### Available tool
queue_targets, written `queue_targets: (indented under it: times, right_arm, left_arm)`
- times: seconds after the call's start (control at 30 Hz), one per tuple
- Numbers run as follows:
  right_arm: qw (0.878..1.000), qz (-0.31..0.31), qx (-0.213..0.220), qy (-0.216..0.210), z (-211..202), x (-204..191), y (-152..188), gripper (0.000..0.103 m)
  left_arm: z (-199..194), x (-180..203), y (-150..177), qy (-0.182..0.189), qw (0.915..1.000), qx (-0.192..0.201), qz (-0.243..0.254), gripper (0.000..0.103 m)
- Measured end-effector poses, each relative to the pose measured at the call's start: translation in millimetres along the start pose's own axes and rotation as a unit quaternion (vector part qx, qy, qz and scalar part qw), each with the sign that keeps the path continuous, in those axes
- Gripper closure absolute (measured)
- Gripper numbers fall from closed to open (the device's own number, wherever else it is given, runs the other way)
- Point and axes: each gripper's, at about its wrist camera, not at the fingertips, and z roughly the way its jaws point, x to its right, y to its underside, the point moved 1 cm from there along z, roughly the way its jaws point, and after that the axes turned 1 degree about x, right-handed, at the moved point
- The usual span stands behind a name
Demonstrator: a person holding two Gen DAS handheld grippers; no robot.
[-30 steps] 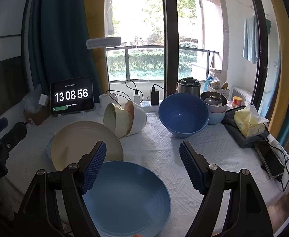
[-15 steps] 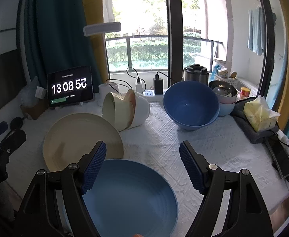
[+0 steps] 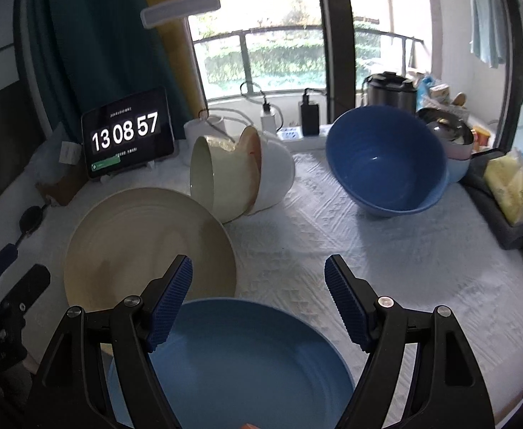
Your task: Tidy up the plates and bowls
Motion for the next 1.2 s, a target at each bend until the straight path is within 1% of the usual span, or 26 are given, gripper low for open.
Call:
queue_targets:
  times: [0.13, 0.2, 0.23, 0.27, 0.4, 0.5, 0.53, 0.57, 0.6, 0.67, 0.7, 0.83, 0.87, 0.9, 0.93, 0.97, 1.03, 1.07, 1.1, 1.13, 1.17, 1.2]
  right_arm:
    - [1.000, -0.001, -0.026, -0.008, 21.3, -2.2, -8.3, 0.024]
    - [0.999, -0.006, -0.033, -0.008, 31.4, -4.0, -12.9, 0.024]
    - [0.999, -0.007, -0.035, -0.008, 35.5, -3.5, -14.5, 0.024]
    - [0.999, -0.008, -0.037, -0.009, 38.6, -3.7, -15.4, 0.024]
    - [0.998, -0.010, -0.053, -0.016, 53.8, -9.2, -17.7, 0.024]
    - [0.997, -0.010, -0.068, -0.025, 63.5, -12.9, -17.5, 0.024]
    - [0.997, -0.008, -0.073, -0.029, 66.9, -14.3, -17.6, 0.024]
    - [0.996, -0.007, -0.079, -0.032, 70.5, -15.9, -17.6, 0.024]
    - [0.996, -0.005, -0.086, -0.034, 74.2, -17.4, -17.4, 0.024]
    - [0.994, -0.004, -0.099, -0.037, 80.6, -18.2, -16.5, 0.024]
    - [0.994, -0.002, -0.106, -0.039, 84.5, -19.0, -16.0, 0.024]
    - [0.990, 0.000, -0.133, -0.049, 97.9, -23.2, -14.0, 0.024]
    - [0.989, 0.000, -0.138, -0.049, 100.4, -23.6, -13.3, 0.026]
    - [0.988, 0.001, -0.144, -0.051, 103.0, -24.0, -12.5, 0.031]
    - [0.987, 0.002, -0.152, -0.053, 106.5, -24.5, -11.0, 0.033]
    - [0.986, 0.002, -0.157, -0.055, 108.7, -24.6, -9.9, 0.037]
    - [0.984, -0.006, -0.165, -0.065, 113.0, -26.8, -7.2, 0.047]
    - [0.983, -0.011, -0.169, -0.069, 114.6, -28.9, -5.8, 0.055]
    - [0.983, -0.014, -0.166, -0.073, 114.2, -31.2, -5.6, 0.062]
    - [0.983, -0.018, -0.164, -0.075, 113.7, -33.1, -5.7, 0.067]
    - [0.984, -0.024, -0.161, -0.074, 112.6, -36.2, -6.2, 0.069]
    - [0.985, -0.029, -0.156, -0.069, 112.0, -37.5, -7.2, 0.069]
  left_arm:
    - [13.9, 0.5, 3.0, 0.005, 0.9999, -0.015, -0.004, 0.002]
    - [22.6, -0.1, 4.8, 0.011, 0.9995, -0.027, -0.008, 0.003]
    - [25.9, -0.4, 5.4, 0.014, 0.9993, -0.032, -0.011, 0.005]
    - [30.3, -1.1, 6.4, 0.016, 0.9990, -0.039, -0.013, 0.011]
    - [42.3, -4.5, 8.5, 0.022, 0.9980, -0.055, -0.020, 0.016]
    - [49.8, -5.2, 10.8, 0.025, 0.9972, -0.067, -0.021, 0.026]
    - [52.0, -5.1, 11.5, 0.027, 0.9968, -0.072, -0.023, 0.034]
    - [54.2, -4.9, 12.3, 0.028, 0.9965, -0.076, -0.023, 0.040]
    - [57.3, -4.4, 13.7, 0.029, 0.9960, -0.081, -0.023, 0.042]
    - [61.0, -4.1, 16.2, 0.029, 0.9954, -0.088, -0.024, 0.050]
    - [62.7, -4.0, 17.3, 0.027, 0.9952, -0.091, -0.025, 0.051]
    - [68.2, -5.0, 19.7, 0.024, 0.9943, -0.099, -0.030, 0.062]
    - [69.1, -5.3, 20.2, 0.024, 0.9941, -0.101, -0.031, 0.064]
    - [70.5, -5.3, 20.0, 0.022, 0.9940, -0.102, -0.032, 0.064]
    - [70.8, -6.3, 20.4, 0.020, 0.9939, -0.103, -0.034, 0.065]
    - [71.1, -6.8, 21.0, 0.020, 0.9937, -0.105, -0.035, 0.066]
    - [71.0, -7.1, 21.3, 0.020, 0.9937, -0.104, -0.036, 0.068]
    - [70.6, -6.8, 21.0, 0.020, 0.9939, -0.103, -0.035, 0.071]
    - [69.7, -6.2, 20.6, 0.020, 0.9941, -0.102, -0.033, 0.072]
    - [68.8, -5.8, 20.2, 0.019, 0.9943, -0.099, -0.033, 0.073]
    - [68.5, -6.4, 19.6, 0.018, 0.9944, -0.099, -0.035, 0.073]
    - [68.0, -7.6, 19.9, 0.017, 0.9943, -0.098, -0.038, 0.073]
